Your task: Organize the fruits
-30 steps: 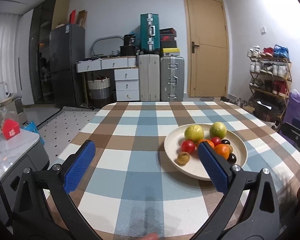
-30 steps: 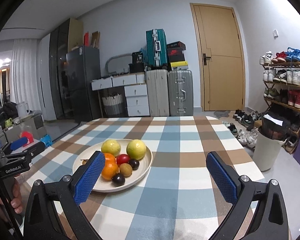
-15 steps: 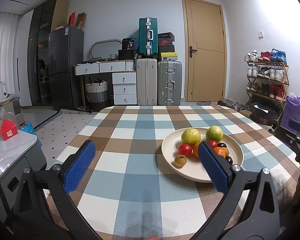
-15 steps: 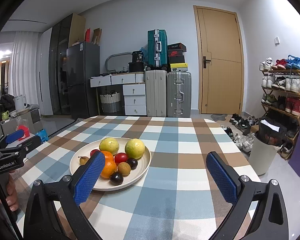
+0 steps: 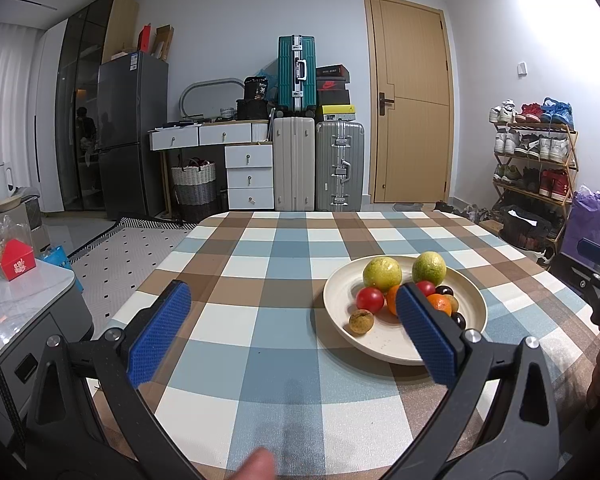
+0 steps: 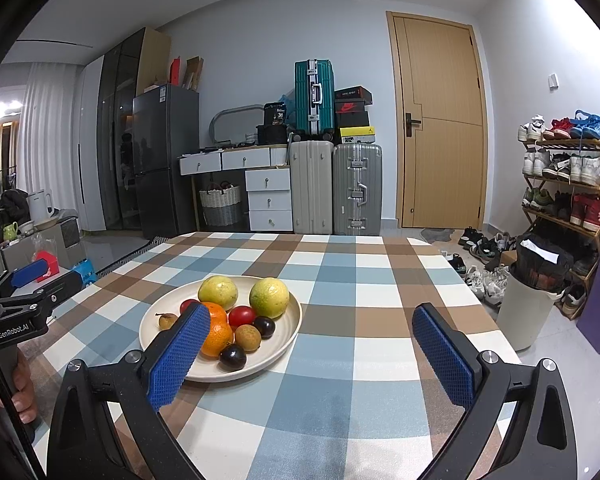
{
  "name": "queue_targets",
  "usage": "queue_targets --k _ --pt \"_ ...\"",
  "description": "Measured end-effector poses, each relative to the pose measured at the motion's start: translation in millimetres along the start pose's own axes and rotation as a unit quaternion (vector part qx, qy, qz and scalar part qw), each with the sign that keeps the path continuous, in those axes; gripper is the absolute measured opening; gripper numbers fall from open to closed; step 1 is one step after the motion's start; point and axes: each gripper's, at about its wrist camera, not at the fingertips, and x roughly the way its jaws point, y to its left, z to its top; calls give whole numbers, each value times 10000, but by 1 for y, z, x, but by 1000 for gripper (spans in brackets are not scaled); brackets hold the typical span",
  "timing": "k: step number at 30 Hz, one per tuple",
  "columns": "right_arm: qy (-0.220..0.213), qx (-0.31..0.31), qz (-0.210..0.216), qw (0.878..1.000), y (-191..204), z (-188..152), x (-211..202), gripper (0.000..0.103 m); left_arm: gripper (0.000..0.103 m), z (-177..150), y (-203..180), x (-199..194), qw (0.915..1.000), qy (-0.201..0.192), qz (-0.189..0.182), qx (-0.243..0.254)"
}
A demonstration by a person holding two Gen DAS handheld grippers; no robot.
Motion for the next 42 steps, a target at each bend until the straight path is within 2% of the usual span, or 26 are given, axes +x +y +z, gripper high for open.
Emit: queue_targets --k 42 --pt "29 59 17 10000 -5 0 1 103 102 0 1 -2 10000 -3 -1 -5"
